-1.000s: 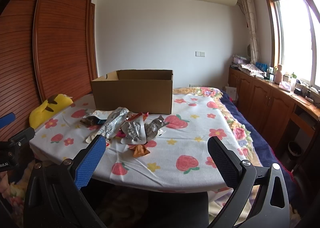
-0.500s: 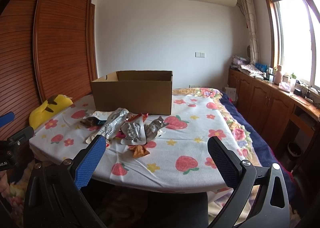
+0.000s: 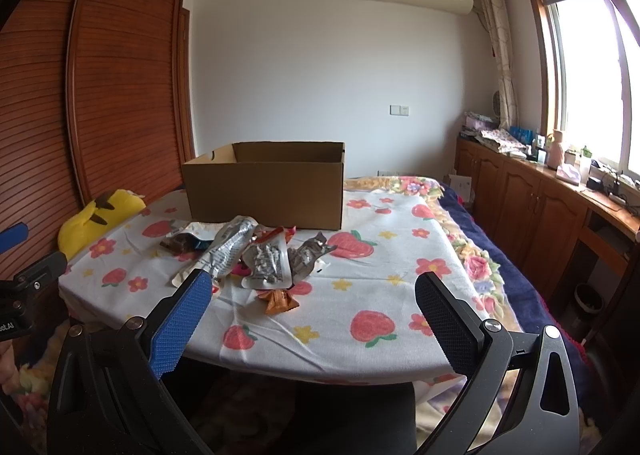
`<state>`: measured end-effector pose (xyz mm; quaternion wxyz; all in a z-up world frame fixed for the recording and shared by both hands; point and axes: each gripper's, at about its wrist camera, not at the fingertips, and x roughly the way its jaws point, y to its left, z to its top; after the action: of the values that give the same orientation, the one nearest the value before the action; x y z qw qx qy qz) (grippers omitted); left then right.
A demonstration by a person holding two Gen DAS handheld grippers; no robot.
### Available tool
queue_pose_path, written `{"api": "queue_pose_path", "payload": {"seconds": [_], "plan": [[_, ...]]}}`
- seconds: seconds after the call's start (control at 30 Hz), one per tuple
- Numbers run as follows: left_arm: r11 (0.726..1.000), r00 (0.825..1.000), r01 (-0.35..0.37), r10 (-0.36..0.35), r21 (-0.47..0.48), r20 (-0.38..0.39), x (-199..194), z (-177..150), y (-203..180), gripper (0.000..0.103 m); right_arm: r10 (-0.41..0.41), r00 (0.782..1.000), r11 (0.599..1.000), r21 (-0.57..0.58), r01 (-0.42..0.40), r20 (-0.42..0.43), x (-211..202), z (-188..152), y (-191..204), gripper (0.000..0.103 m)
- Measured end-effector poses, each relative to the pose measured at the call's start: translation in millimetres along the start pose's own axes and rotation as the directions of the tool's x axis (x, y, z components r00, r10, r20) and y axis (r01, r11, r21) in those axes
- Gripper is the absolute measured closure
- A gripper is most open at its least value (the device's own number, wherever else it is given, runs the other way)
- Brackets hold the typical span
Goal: Organize snacks
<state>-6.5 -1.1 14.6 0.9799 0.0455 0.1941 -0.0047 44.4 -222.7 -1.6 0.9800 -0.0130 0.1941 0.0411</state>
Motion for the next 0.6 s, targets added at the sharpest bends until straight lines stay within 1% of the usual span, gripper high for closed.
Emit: {"api": "queue_pose_path", "payload": {"seconds": [0.6], "plan": [[1.0, 1.0, 0.001, -0.001, 0.0, 0.0, -0.6, -0.3, -0.4, 0.0, 0.002, 1.0, 1.0, -0.001, -0.002, 0.001, -0.9, -1.1, 2.4, 0.0]]}}
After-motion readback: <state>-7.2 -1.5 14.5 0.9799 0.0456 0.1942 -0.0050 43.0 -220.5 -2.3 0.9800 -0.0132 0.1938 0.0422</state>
